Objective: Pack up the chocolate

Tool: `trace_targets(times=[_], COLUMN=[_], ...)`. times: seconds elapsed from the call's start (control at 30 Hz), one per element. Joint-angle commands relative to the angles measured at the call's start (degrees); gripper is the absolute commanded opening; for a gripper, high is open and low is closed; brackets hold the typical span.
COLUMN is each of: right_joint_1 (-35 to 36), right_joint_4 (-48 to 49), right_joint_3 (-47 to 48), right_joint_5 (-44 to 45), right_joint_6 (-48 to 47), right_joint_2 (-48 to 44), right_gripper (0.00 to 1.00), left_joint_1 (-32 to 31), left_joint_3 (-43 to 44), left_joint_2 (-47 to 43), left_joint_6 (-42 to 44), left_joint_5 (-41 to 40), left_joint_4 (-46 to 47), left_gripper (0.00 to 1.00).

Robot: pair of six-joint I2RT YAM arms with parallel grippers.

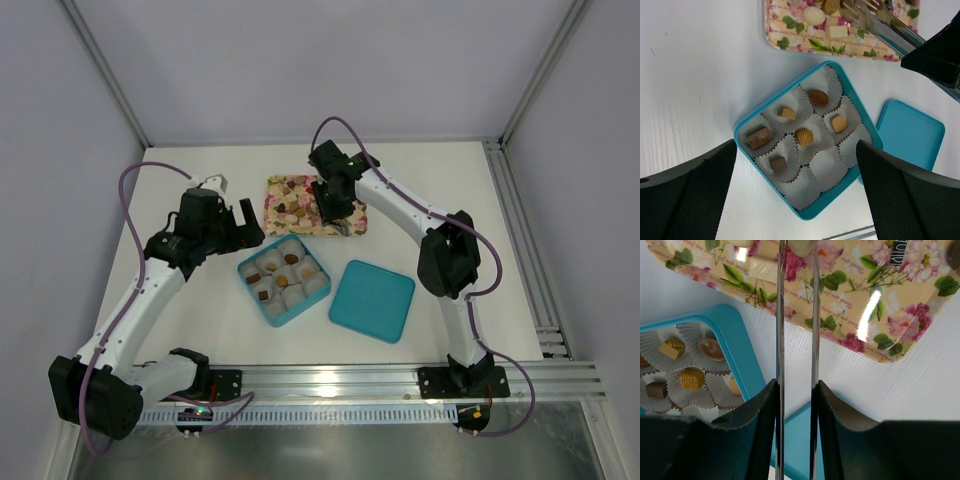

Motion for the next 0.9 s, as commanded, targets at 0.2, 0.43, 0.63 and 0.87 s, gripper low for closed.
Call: trace_targets(times=[0.2,0.43,0.63,0.87], right_joint_1=[-1.2,-1.6,-1.9,-1.9], right_joint_4=[-1.3,-1.1,-1.1,-1.3], right_joint_3=[4.9,4.9,4.7,4.5], right_joint_5=[1.1,1.0,0.6,0.1], right_joint_6=[-0.9,-0.8,-0.8,-0.8], right_joint_2=[-2.9,-3.9,-4.5,-6.5], right_gripper=[0.36,0.36,0.35,0.36], left_joint_1=[-0.1,-0.1,-0.1,-0.1], left_joint_3=[0.1,0.2,0.1,0.1], left_joint_2=[-0.1,-0.2,-0.1,-0.1], left_joint_6=[0.2,0.2,0.3,0.3], left_joint_5=[-0.5,-0.6,-0.7,-0.7], left_joint_4=[0.8,0.8,0.8,0.8], left_gripper=[1.0,1.0,1.0,1.0])
